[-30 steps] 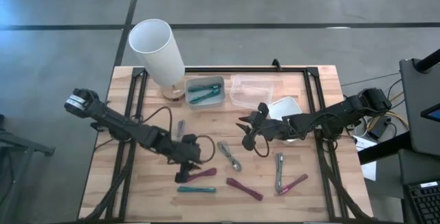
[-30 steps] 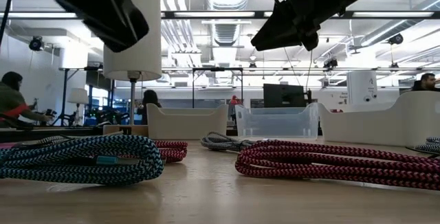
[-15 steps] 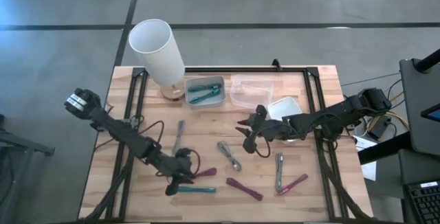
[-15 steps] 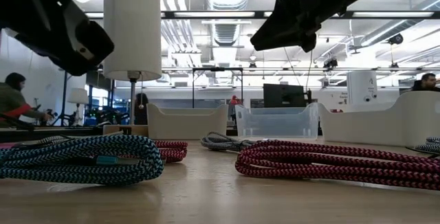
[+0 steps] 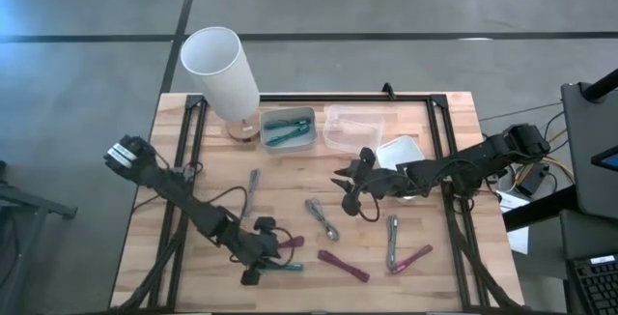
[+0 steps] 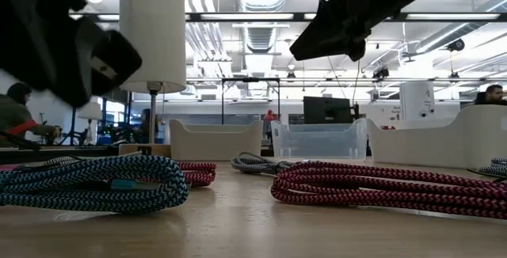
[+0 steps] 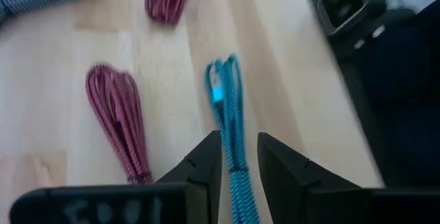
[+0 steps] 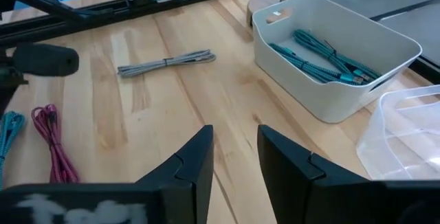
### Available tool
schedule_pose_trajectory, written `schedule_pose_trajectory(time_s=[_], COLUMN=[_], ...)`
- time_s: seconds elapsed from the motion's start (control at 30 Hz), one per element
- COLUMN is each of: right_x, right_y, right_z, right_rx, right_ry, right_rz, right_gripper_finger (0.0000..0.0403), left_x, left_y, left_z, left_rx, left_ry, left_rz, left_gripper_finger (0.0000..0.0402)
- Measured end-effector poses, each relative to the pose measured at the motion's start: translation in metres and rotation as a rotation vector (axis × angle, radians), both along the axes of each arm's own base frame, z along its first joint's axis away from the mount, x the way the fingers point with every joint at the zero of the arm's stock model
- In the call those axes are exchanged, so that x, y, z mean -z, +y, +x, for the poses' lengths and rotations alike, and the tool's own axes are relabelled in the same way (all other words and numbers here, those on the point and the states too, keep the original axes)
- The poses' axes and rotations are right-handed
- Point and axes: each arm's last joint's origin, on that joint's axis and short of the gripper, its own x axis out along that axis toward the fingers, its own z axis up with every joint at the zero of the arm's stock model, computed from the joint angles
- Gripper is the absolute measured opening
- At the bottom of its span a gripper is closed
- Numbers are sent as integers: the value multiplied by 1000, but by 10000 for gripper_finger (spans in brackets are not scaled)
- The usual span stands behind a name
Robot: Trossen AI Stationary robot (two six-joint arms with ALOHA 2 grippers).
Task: Pick & Place USB Port
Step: Put the blue USB cable into the gray bin
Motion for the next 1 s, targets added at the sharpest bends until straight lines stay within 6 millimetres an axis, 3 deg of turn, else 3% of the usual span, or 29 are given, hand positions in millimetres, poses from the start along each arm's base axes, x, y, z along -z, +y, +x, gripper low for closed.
schedule_pose_trajectory(time_s=[0.13, 0.5, 0.77, 1.0], right_x=[2, 3, 3, 3], right_y=[0, 0, 0, 0], right_z=[-1, -1, -1, -1], right_rx=[0, -20, -23, -23], right_ry=[6, 11, 12, 12], right_rz=[-1, 9, 9, 9], right_gripper_finger=[104, 109, 101, 99], left_x=[11, 33, 40, 27], left_y=[-1, -3, -5, -6], left_z=[1, 3, 5, 4], left_rx=[-1, -5, 4, -15], left_ry=[52, 125, 152, 143], left_rz=[37, 67, 53, -10], left_gripper_finger=[99, 178, 179, 179])
